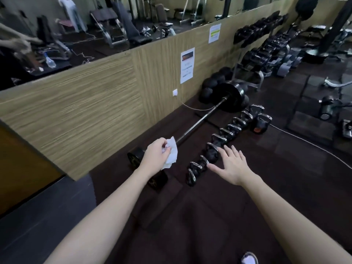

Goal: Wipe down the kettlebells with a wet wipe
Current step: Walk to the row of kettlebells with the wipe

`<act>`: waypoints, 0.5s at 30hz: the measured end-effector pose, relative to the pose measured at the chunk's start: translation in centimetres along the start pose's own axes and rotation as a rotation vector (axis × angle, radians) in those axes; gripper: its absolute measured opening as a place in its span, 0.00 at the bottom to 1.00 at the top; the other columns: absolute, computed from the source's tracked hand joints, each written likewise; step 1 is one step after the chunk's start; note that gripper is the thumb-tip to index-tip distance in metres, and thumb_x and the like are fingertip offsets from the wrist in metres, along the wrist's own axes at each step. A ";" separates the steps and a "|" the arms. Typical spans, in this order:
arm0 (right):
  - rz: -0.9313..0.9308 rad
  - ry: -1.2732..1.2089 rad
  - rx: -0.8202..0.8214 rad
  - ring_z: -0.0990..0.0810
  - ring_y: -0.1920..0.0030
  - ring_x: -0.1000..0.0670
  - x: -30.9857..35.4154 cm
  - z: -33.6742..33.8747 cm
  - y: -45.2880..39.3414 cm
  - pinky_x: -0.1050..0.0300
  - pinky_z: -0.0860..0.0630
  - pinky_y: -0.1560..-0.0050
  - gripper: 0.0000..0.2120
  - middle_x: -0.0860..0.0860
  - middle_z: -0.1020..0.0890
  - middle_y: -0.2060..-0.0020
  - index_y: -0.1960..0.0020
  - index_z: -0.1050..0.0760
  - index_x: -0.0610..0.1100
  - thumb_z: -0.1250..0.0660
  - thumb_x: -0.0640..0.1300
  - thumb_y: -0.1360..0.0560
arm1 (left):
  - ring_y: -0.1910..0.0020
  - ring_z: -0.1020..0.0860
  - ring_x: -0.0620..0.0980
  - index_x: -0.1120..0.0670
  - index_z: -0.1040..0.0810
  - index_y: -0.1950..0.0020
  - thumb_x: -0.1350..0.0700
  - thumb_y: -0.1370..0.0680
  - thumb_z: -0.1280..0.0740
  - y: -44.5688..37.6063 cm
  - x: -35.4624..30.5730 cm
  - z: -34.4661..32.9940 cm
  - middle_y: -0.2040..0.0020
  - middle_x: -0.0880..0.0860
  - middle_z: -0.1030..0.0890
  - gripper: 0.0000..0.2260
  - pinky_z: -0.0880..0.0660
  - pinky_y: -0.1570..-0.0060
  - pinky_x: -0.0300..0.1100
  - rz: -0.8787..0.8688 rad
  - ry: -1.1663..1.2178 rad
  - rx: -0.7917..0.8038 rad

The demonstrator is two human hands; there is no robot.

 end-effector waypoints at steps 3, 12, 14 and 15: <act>0.112 0.044 0.062 0.54 0.16 0.40 -3.9 0.5 -6.7 0.39 0.55 0.18 0.46 0.45 0.45 0.17 0.16 0.48 0.52 0.47 0.78 0.26 | 0.64 0.29 0.41 0.56 0.26 0.52 0.55 0.16 0.33 -3.2 -1.7 -3.8 0.60 0.46 0.27 0.07 0.33 0.62 0.32 0.080 0.003 -0.082; 0.466 0.176 0.268 0.55 0.16 0.41 -13.4 3.0 -19.8 0.40 0.55 0.18 0.45 0.45 0.46 0.16 0.16 0.48 0.51 0.47 0.76 0.25 | 0.59 0.26 0.41 0.58 0.25 0.52 0.56 0.17 0.32 -8.0 -5.5 -14.5 0.58 0.47 0.23 0.07 0.33 0.59 0.35 0.400 -0.003 -0.330; 0.522 0.189 0.301 0.55 0.16 0.41 -14.4 3.4 -22.7 0.41 0.56 0.18 0.46 0.45 0.46 0.16 0.16 0.49 0.52 0.47 0.77 0.25 | 0.60 0.27 0.39 0.57 0.26 0.53 0.57 0.17 0.32 -8.8 -6.1 -15.8 0.60 0.44 0.26 0.07 0.34 0.59 0.40 0.440 -0.007 -0.357; 0.549 0.195 0.310 0.55 0.16 0.42 -14.7 3.5 -24.1 0.41 0.56 0.18 0.46 0.46 0.47 0.16 0.16 0.49 0.52 0.47 0.77 0.25 | 0.61 0.28 0.40 0.57 0.26 0.53 0.57 0.18 0.32 -9.4 -6.1 -16.4 0.61 0.44 0.27 0.07 0.34 0.59 0.42 0.463 -0.008 -0.374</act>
Point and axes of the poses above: each hand's wrist, its own y-axis away from the middle knuckle, its own z-axis out of the back of the hand, x = y × z, the point moved 3 cm from there along -y, towards the middle knuckle
